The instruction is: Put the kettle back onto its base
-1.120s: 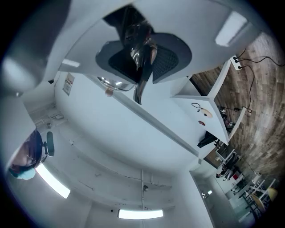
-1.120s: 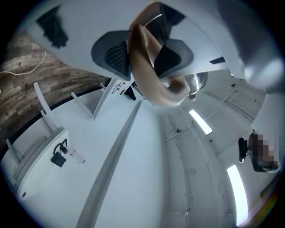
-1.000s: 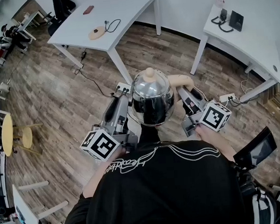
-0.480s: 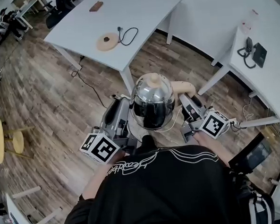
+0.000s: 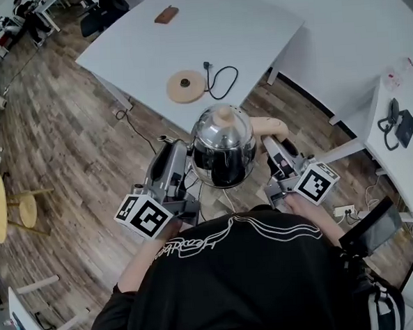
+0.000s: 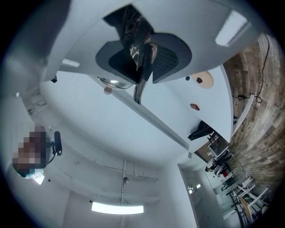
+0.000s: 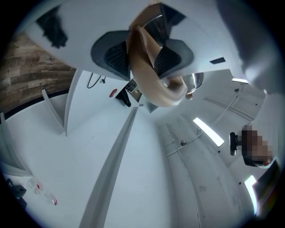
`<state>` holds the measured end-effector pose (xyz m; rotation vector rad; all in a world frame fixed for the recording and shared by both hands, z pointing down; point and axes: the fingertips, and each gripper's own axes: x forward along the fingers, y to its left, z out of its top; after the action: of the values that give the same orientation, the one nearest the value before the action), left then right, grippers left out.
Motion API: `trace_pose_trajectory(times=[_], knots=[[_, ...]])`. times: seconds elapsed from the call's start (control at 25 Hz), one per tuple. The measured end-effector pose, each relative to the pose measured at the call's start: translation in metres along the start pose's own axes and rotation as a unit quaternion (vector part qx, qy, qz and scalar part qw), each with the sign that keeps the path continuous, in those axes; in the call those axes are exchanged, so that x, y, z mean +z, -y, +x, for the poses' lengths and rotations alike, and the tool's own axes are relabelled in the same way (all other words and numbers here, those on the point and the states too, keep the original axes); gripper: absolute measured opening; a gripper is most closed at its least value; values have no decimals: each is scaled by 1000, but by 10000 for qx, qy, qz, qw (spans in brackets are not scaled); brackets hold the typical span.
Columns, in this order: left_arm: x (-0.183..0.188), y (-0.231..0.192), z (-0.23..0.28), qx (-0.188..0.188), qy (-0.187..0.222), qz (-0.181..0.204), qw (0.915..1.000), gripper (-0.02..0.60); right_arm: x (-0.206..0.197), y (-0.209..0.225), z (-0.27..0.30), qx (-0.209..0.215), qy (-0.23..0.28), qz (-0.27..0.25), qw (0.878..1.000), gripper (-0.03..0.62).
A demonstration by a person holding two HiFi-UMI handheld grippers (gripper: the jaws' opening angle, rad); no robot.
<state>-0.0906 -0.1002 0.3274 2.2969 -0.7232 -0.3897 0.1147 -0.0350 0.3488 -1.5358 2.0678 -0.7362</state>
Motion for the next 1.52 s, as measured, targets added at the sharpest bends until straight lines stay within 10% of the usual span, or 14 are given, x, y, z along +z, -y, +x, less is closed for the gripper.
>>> trace_pose_trajectory(times=[1.52], knots=[[72, -199, 156, 1514, 825, 152, 9849, 107, 1, 140, 288, 1247, -1308, 315, 9830, 166]])
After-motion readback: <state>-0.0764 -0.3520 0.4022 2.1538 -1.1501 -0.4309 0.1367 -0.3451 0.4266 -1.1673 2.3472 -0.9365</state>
